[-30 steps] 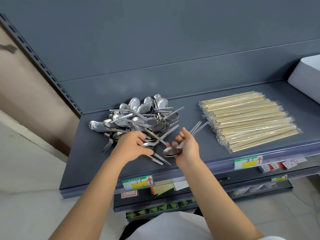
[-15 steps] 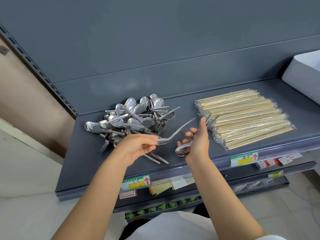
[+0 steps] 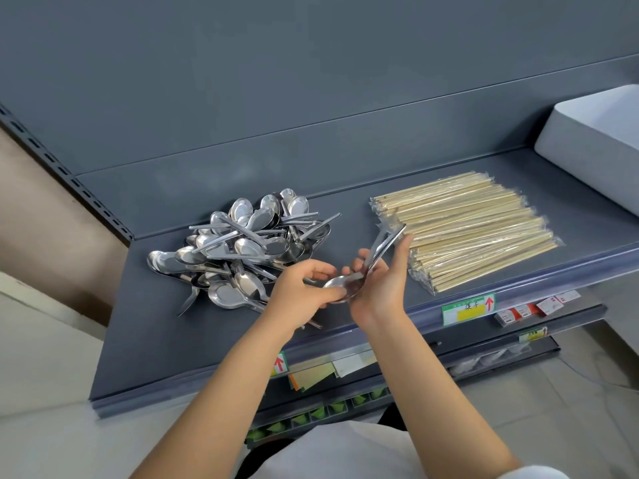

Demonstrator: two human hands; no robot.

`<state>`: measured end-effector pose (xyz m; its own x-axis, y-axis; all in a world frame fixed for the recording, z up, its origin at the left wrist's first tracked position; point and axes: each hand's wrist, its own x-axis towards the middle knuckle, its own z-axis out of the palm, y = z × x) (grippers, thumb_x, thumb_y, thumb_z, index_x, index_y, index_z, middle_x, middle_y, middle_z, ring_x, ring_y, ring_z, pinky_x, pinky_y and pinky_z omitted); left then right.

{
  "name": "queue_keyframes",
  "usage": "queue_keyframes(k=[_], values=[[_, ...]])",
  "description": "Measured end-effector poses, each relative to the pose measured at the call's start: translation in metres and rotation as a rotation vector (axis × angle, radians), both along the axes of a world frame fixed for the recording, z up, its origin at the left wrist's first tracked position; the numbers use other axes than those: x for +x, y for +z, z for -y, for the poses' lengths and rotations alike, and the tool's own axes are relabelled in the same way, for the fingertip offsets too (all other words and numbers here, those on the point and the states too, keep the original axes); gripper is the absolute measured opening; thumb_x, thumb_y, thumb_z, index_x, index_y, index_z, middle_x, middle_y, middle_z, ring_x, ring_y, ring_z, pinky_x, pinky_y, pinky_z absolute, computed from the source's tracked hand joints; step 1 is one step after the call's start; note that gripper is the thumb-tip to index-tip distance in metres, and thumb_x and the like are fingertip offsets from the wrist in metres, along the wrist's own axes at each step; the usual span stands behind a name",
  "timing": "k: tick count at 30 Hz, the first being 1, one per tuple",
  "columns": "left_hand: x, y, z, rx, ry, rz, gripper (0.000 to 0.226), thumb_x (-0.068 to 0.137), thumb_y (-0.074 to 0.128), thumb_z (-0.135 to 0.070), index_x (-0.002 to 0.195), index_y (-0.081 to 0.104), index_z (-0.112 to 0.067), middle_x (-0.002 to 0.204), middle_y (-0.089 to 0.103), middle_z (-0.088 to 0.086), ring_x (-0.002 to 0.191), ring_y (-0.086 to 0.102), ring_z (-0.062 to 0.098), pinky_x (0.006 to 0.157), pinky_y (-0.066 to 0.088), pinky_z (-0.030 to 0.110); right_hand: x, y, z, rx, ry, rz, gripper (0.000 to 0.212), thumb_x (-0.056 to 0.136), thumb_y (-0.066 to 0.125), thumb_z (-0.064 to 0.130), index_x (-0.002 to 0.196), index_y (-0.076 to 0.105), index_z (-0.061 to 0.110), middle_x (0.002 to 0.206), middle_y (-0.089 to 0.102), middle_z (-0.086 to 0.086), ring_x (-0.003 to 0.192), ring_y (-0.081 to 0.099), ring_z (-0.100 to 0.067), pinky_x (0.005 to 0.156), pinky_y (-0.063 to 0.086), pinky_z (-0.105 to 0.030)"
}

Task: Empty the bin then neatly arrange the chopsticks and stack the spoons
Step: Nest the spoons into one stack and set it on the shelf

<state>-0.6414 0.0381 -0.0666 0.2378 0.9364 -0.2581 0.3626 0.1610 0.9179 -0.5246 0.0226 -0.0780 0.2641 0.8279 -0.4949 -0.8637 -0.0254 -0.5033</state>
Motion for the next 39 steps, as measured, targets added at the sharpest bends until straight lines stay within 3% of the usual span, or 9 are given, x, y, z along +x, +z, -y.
queue_keyframes(k=[6, 11, 15, 23, 29, 32, 34, 36, 39], values=[[-0.005, 0.003, 0.006, 0.007, -0.015, 0.088, 0.018, 0.085, 0.069, -0.006, 0.098, 0.067, -0.018, 0.104, 0.064, 0.004, 0.08, 0.068, 0.018, 0.066, 0.058, 0.029, -0.003, -0.001, -0.005, -0.032, -0.006, 0.056, 0.048, 0.092, 0.043, 0.059, 0.076, 0.053, 0.014, 0.053, 0.04, 0.004, 0.049, 0.041, -0.013, 0.048, 0.046, -0.021], [-0.048, 0.008, -0.003, 0.346, 0.084, -0.272, 0.008, 0.088, 0.065, -0.024, 0.093, 0.066, -0.03, 0.093, 0.066, -0.018, 0.074, 0.062, 0.006, 0.07, 0.05, 0.023, -0.011, -0.002, -0.006, -0.053, 0.032, 0.006, 0.046, 0.086, 0.053, 0.061, 0.076, 0.048, 0.016, 0.058, 0.038, 0.003, 0.05, 0.037, -0.014, 0.063, 0.052, -0.032], [-0.09, 0.004, -0.014, 0.485, 0.193, -0.617, 0.013, 0.087, 0.063, -0.022, 0.099, 0.064, -0.026, 0.102, 0.063, -0.011, 0.079, 0.06, 0.014, 0.07, 0.051, 0.032, -0.019, -0.004, -0.005, -0.07, 0.099, -0.05, 0.052, 0.08, 0.061, 0.063, 0.065, 0.036, 0.02, 0.063, 0.034, 0.003, 0.053, 0.034, -0.016, 0.063, 0.045, -0.03], [-0.1, -0.012, -0.028, 0.557, 0.078, -0.906, 0.023, 0.091, 0.058, -0.03, 0.11, 0.066, -0.02, 0.107, 0.068, -0.001, 0.101, 0.054, 0.026, 0.087, 0.038, 0.036, -0.041, -0.004, -0.004, -0.037, 0.202, -0.095, 0.043, 0.088, 0.056, 0.047, 0.061, 0.039, 0.019, 0.059, 0.037, 0.002, 0.052, 0.036, -0.018, 0.063, 0.044, -0.03], [-0.096, -0.002, -0.036, 0.417, 0.107, -0.849, 0.02, 0.089, 0.056, -0.017, 0.107, 0.065, -0.018, 0.093, 0.07, 0.001, 0.093, 0.06, 0.025, 0.081, 0.047, 0.034, -0.044, -0.006, -0.001, 0.003, 0.248, -0.059, 0.041, 0.09, 0.055, 0.045, 0.061, 0.041, 0.02, 0.06, 0.038, 0.003, 0.053, 0.035, -0.016, 0.065, 0.046, -0.032], [-0.096, 0.002, -0.038, 0.216, 0.166, -0.712, 0.015, 0.087, 0.051, -0.014, 0.089, 0.066, -0.015, 0.081, 0.069, 0.011, 0.076, 0.062, 0.026, 0.073, 0.053, 0.039, -0.042, -0.007, 0.0, 0.007, 0.26, -0.055, 0.038, 0.09, 0.056, 0.042, 0.061, 0.043, 0.02, 0.061, 0.039, 0.004, 0.054, 0.035, -0.016, 0.065, 0.048, -0.032], [-0.099, 0.004, -0.041, 0.124, 0.156, -0.641, 0.022, 0.076, 0.045, -0.014, 0.076, 0.067, -0.008, 0.069, 0.064, 0.018, 0.062, 0.054, 0.023, 0.063, 0.05, 0.036, -0.04, -0.006, 0.0, 0.01, 0.262, -0.052, 0.037, 0.089, 0.056, 0.041, 0.061, 0.044, 0.021, 0.06, 0.039, 0.004, 0.054, 0.035, -0.016, 0.066, 0.048, -0.032], [-0.102, 0.009, -0.044, 0.042, 0.169, -0.587, 0.024, 0.068, 0.042, -0.014, 0.07, 0.066, -0.007, 0.065, 0.057, 0.015, 0.064, 0.049, 0.018, 0.063, 0.042, 0.031, -0.037, -0.005, 0.0, 0.016, 0.249, -0.047, 0.037, 0.09, 0.056, 0.04, 0.061, 0.043, 0.02, 0.059, 0.038, 0.003, 0.054, 0.035, -0.016, 0.066, 0.048, -0.033], [-0.103, 0.021, -0.045, -0.01, 0.216, -0.517, 0.022, 0.076, 0.049, -0.007, 0.076, 0.071, -0.004, 0.069, 0.064, 0.016, 0.065, 0.052, 0.021, 0.067, 0.044, 0.029, -0.031, -0.004, -0.002, 0.029, 0.218, -0.043, 0.038, 0.091, 0.055, 0.039, 0.061, 0.043, 0.019, 0.058, 0.038, 0.003, 0.052, 0.035, -0.017, 0.064, 0.049, -0.032]])
